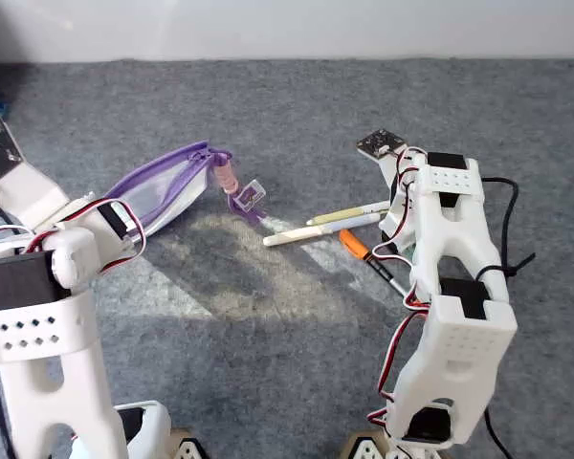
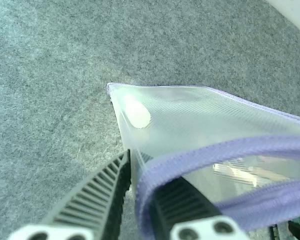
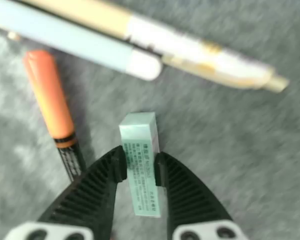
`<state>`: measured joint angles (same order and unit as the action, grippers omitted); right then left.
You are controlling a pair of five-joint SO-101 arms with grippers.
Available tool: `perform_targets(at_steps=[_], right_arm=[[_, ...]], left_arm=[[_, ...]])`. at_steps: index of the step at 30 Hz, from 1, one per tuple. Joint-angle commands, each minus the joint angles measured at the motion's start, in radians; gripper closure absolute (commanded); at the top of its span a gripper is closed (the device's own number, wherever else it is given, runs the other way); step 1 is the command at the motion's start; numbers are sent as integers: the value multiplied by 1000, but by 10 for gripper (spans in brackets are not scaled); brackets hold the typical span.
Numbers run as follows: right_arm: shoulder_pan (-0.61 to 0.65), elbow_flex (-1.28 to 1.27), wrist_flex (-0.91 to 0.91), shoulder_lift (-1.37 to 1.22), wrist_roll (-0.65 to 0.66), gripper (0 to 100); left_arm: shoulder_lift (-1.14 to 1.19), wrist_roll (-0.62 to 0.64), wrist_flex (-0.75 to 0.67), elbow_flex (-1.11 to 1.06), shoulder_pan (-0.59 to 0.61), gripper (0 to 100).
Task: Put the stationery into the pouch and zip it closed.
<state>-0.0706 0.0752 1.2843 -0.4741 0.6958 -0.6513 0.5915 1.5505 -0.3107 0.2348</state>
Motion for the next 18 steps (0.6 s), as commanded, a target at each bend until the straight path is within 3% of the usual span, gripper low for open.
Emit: perform_targets(at_steps=[1,12,18], right_arm=[[-1,9,88,107,-8,991],[10,11,315,394,-167,991],[79,11,421,647,-258,991]], left_arm=[[0,9,-9,56,2,987],[0,9,-11,56,0,987],[0,9,-12,56,0,987]])
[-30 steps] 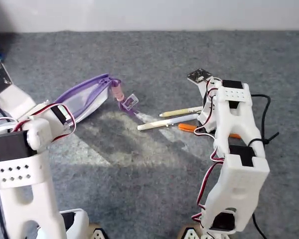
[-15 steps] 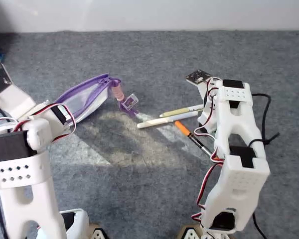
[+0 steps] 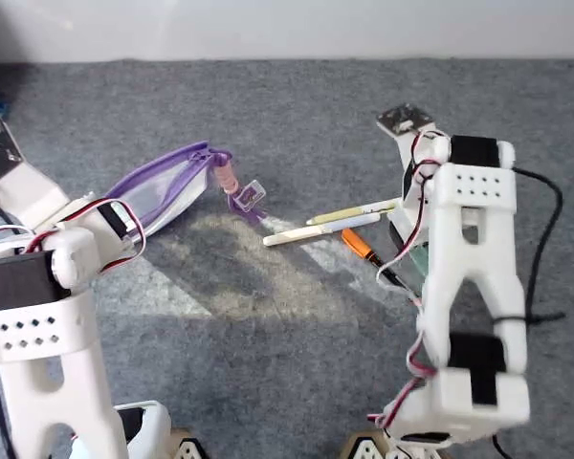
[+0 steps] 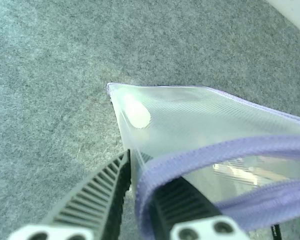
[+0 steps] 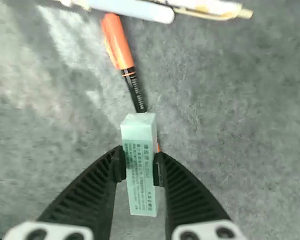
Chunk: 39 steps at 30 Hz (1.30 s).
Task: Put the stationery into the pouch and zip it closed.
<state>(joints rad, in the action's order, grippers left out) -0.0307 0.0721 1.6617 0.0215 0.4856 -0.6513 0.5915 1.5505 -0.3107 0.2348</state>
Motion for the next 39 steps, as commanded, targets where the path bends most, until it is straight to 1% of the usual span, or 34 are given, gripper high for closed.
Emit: perform_targets(at_steps=[1,7,12,15,17,20,23,28,31,35,39], right_arm=[[56,14,59,189,-66,991],[191,14,87,407,-178,991],[355,12,85,562,-315,991],[449,11,56,636,-408,991],[504,6,2,673,-479,991],[576,-66,-148,734,-543,991],[650,-186,-352,811,-586,991],[771,-450,-739,940,-586,991],[809,-566,-938,969,-586,991],[849,-614,-1142,937,-586,991],[891,-614,-1267,851,-585,991]], left_arm=[[0,9,-12,56,0,987],[0,9,-17,56,-2,987],[0,9,-17,56,-2,987],[0,9,-14,56,-2,987],[0,9,-12,56,-2,987],[0,9,-12,56,-2,987],[0,9,-11,54,-2,987],[0,9,-11,54,-2,987],[0,9,-11,54,-2,987],[0,9,-11,54,-2,987],[0,9,-11,54,-2,987]])
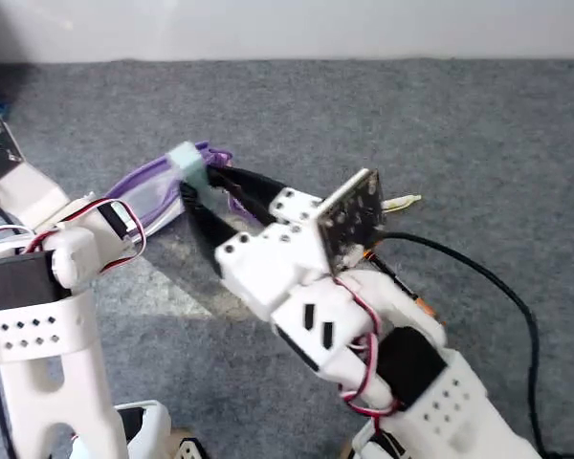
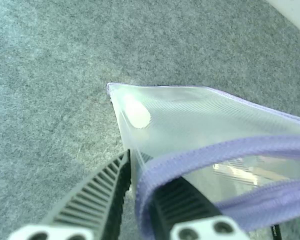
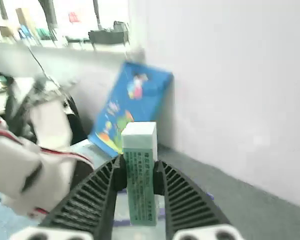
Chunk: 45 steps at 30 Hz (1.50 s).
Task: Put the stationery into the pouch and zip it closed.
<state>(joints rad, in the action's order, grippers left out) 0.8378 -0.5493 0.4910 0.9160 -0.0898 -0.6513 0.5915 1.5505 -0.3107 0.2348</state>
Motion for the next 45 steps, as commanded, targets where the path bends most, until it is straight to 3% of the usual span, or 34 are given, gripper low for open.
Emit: perform_targets(at_steps=[1,8,20,26,34,40,45], right_arm=[[30,8,-117,-70,-9,991],[41,5,-297,-266,-9,991],[-8,2,-358,-466,-9,974],[-22,6,-208,-418,-9,798],[-73,8,-5,-228,-11,879],[-311,3,410,-122,-17,904],[-509,3,665,-193,21,904]], left_arm=[[0,9,-11,54,-2,987],[0,9,-11,54,-2,987],[0,9,-14,54,0,987],[0,9,-15,54,0,987],[0,9,-17,54,0,987],[0,9,-11,54,0,987],[0,9,-17,54,0,987]])
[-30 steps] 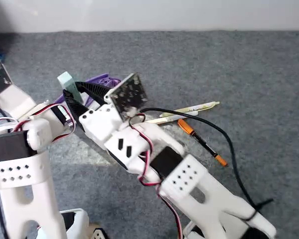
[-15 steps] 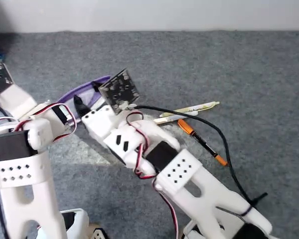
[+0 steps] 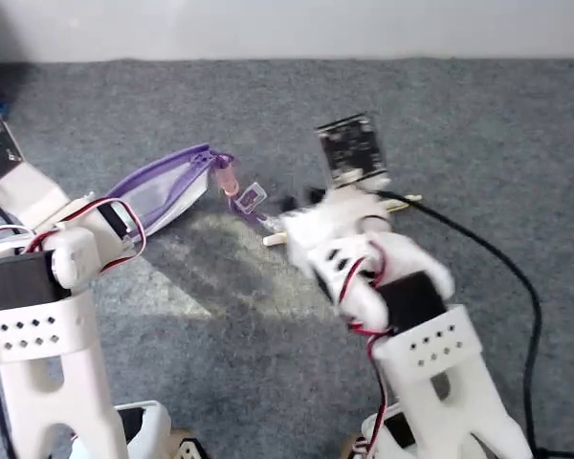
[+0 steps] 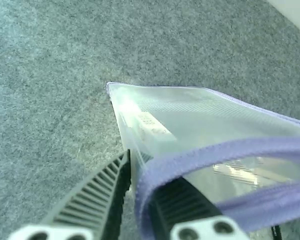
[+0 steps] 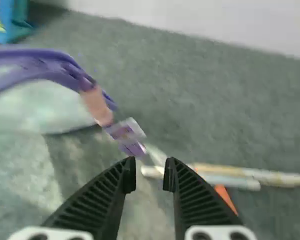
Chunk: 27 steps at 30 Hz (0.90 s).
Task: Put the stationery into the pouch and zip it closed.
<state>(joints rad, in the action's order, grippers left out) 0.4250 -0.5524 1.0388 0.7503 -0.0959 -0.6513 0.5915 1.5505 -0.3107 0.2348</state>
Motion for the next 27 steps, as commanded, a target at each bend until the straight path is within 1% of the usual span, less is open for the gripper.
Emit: perform_targets(at_steps=[1,5,9,12,14,17,18,24,27], right_arm=[[-124,6,150,-62,64,904],[-197,11,242,-232,184,904],[-232,46,252,-398,233,903],[-229,123,249,-515,253,898],[-226,190,249,-593,265,856],[-231,301,252,-725,296,760],[-232,339,254,-766,304,747],[-228,535,249,-1004,310,797],[-231,617,249,-1125,311,806]], left_arm=[[0,9,-17,54,0,987],[0,9,-18,30,-2,987],[-3,9,-17,2,-2,987],[-3,9,-17,7,-2,987],[-3,9,-17,8,-2,987],[-2,9,-18,8,-2,987],[-2,9,-18,8,-2,987],[-2,9,-18,8,-2,987],[-5,9,-18,8,-2,987]])
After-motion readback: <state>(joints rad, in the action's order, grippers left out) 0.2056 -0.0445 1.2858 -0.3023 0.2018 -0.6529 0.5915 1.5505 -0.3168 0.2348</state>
